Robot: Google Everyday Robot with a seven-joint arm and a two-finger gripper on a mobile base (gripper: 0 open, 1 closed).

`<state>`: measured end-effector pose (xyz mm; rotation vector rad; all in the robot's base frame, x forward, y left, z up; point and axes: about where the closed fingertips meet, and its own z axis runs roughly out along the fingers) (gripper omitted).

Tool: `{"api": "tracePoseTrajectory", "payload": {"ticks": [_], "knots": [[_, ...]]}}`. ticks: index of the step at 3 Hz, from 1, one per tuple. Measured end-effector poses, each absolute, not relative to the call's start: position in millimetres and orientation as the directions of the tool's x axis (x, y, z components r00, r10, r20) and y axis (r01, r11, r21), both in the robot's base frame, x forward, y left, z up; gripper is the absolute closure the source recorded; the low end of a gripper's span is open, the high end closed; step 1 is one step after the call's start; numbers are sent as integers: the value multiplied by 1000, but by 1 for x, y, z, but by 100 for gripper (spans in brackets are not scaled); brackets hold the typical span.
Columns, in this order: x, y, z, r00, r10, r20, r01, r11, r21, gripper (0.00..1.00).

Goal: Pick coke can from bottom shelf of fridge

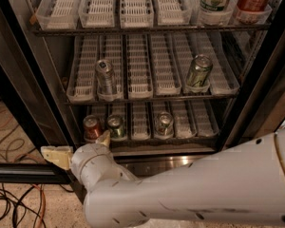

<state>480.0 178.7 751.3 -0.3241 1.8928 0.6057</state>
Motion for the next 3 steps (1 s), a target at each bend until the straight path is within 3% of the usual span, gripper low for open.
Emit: {"api": "tracePoseTrajectory", "payload": {"ticks": [1,3], "knots": [[487,179,740,-386,79,-919,-446,856,261,0],[505,196,650,-455,136,-880,-242,932,268,0]]}}
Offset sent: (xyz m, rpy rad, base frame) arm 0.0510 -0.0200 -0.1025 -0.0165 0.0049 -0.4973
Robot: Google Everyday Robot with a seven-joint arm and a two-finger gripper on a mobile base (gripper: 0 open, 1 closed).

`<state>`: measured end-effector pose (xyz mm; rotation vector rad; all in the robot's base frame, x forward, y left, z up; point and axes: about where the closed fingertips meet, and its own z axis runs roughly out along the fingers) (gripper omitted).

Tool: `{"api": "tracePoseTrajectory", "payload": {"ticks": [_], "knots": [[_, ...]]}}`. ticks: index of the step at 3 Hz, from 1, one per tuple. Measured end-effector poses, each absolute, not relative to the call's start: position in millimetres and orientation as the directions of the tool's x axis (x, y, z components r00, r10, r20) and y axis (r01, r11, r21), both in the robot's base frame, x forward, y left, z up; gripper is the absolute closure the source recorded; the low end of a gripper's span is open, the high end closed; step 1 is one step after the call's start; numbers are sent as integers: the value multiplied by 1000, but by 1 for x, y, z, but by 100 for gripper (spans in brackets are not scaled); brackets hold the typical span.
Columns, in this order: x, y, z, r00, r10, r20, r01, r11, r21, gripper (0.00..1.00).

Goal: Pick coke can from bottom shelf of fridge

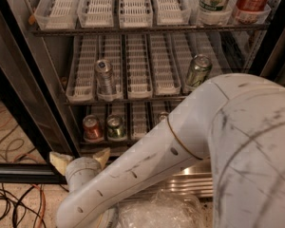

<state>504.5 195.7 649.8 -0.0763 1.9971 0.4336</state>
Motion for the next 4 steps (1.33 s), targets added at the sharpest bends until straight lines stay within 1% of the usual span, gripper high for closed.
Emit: {"api": "tracePoseTrajectory", "payload": {"ticks": [1,2,3,4], "knots": [[514,183,655,-405,152,-902,-202,947,250,0],[514,183,656,-404,152,-902,-202,947,250,0],[513,196,644,-414,178,-893,-207,937,283,19],[518,203,636,-404,186,-896,-203,936,286,42]]}}
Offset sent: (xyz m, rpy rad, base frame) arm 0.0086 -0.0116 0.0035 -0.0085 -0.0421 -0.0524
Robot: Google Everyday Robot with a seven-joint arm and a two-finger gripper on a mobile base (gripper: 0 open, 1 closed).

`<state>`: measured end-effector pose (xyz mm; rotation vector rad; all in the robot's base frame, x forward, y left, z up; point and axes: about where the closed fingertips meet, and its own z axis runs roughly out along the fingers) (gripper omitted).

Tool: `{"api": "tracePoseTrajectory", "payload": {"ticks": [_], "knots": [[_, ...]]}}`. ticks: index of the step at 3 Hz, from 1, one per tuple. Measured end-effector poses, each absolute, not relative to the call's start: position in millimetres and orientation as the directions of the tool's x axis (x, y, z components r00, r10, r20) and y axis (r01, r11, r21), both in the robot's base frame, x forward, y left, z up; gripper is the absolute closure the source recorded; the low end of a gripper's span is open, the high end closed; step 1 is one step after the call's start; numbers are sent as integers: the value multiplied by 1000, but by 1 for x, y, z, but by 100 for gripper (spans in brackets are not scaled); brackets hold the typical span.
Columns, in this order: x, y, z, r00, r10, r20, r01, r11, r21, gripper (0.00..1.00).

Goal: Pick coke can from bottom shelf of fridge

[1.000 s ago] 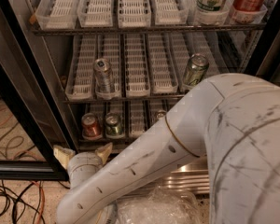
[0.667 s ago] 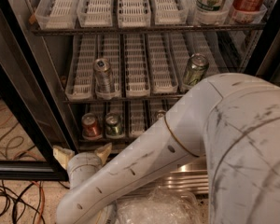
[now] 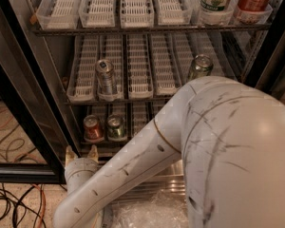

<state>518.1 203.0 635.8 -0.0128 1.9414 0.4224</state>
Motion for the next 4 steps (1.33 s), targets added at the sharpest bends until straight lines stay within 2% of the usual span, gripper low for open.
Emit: {"api": "tracePoseTrajectory", "payload": {"ticks": [1,2,3,4], "knots": [[523,192,638,-371,196,-908,-163,949,271,45],[529,193,634,-349,176,-921,-171,954,247,40],[541,206,628,-329,134,-935,-225,950,216,32],[550,213,621,-304,105,-947,-251,950,186,33]]}}
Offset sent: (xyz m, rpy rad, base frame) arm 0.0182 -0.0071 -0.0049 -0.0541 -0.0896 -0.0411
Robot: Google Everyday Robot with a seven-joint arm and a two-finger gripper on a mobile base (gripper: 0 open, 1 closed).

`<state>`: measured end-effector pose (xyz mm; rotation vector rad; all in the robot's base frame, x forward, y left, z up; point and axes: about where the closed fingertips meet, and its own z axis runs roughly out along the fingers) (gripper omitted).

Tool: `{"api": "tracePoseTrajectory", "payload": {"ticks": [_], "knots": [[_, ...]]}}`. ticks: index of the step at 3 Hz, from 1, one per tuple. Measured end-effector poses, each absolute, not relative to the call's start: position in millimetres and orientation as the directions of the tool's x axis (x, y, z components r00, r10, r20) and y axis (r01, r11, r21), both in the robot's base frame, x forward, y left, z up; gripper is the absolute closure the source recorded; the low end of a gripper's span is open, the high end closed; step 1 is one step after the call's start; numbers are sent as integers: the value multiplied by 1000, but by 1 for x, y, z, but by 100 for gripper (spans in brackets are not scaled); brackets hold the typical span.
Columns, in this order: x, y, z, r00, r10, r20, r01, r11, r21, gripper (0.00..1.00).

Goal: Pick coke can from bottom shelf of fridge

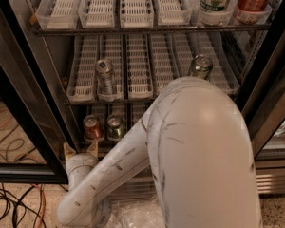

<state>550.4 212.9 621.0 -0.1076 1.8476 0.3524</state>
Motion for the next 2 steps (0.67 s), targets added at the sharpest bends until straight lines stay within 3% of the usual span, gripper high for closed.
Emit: {"api": "tracePoseTrajectory", "payload": {"ticks": [2], "knots": [[574,218,611,-249,71,-966,-251,959,135,34]]}}
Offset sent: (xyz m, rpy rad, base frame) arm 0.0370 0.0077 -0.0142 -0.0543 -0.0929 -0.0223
